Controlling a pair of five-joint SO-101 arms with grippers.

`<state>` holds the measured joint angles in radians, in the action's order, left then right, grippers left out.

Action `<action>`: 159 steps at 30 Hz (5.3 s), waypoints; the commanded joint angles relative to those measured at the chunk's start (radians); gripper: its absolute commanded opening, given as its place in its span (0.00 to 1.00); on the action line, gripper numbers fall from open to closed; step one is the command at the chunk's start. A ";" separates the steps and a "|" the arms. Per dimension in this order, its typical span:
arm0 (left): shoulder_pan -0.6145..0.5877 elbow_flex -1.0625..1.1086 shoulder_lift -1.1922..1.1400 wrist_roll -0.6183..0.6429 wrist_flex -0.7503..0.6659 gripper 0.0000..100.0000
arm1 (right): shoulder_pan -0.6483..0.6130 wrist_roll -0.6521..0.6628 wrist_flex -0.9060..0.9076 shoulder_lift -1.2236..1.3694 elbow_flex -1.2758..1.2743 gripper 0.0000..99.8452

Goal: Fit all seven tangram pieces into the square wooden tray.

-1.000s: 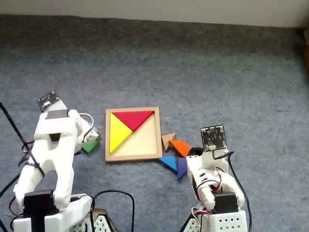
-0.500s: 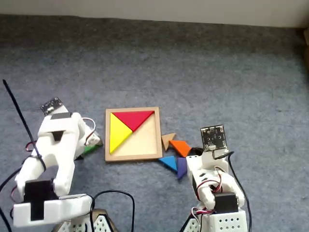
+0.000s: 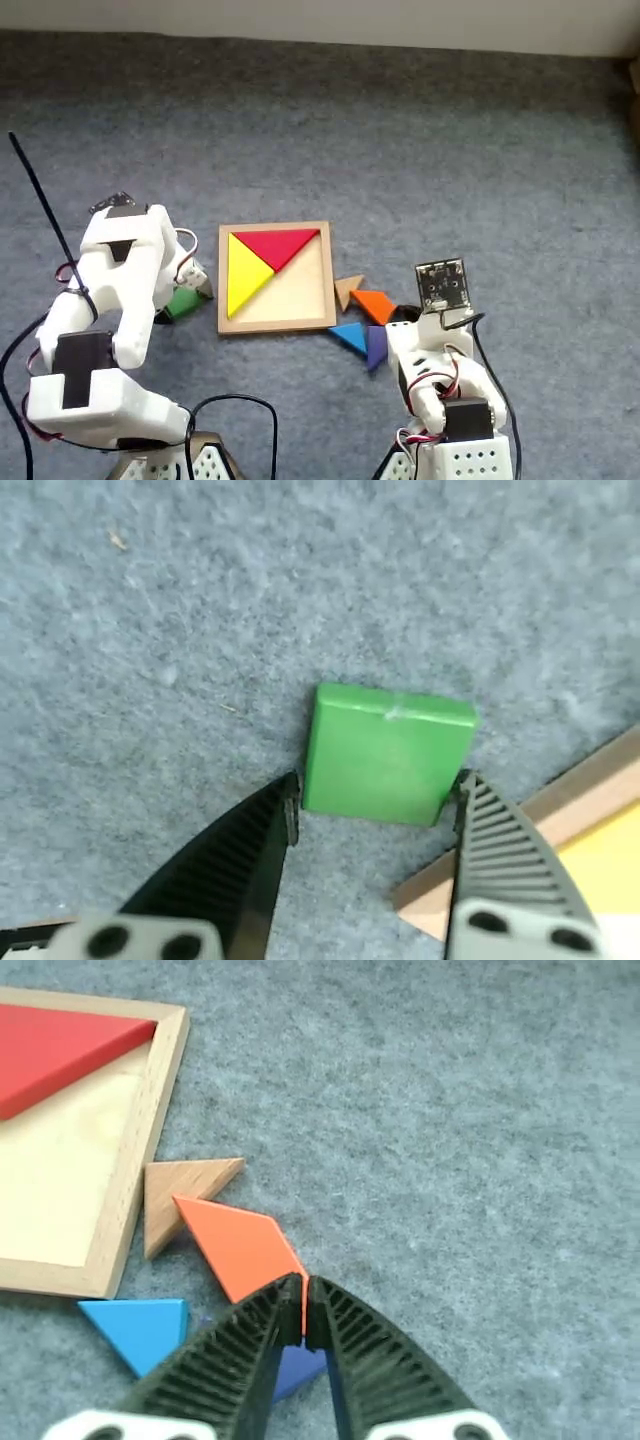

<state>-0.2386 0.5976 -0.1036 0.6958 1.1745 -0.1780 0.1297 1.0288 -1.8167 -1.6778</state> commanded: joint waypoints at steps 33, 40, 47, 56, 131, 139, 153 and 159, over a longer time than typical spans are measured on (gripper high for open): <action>0.074 -0.053 0.232 -0.153 0.213 0.27 | 0.016 -0.005 -0.007 -0.015 -0.136 0.02; -0.025 -0.053 0.119 -0.242 0.114 0.27 | 0.016 -0.005 -0.007 -0.015 -0.136 0.02; -0.050 -0.053 0.018 -0.270 0.009 0.27 | 0.016 -0.005 -0.007 -0.015 -0.136 0.02; -0.048 -0.093 -0.073 -0.259 -0.026 0.26 | 0.016 -0.005 -0.007 -0.015 -0.136 0.02; 0.414 -0.456 0.216 -0.307 0.255 0.01 | 0.016 -0.005 -0.007 -0.015 -0.136 0.02; 0.383 -0.702 -0.053 -0.628 0.250 0.01 | 0.016 -0.008 -0.007 -0.015 -0.136 0.02; 0.348 -1.256 -0.556 -0.540 0.416 0.28 | 0.016 -0.005 -0.007 -0.015 -0.136 0.02; 0.331 -1.435 -0.730 -0.546 0.416 0.29 | 0.016 -0.005 -0.007 -0.015 -0.136 0.02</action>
<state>0.1174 -0.7004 -0.7756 0.1450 1.5827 -0.1780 0.1297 1.0288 -1.8167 -1.6778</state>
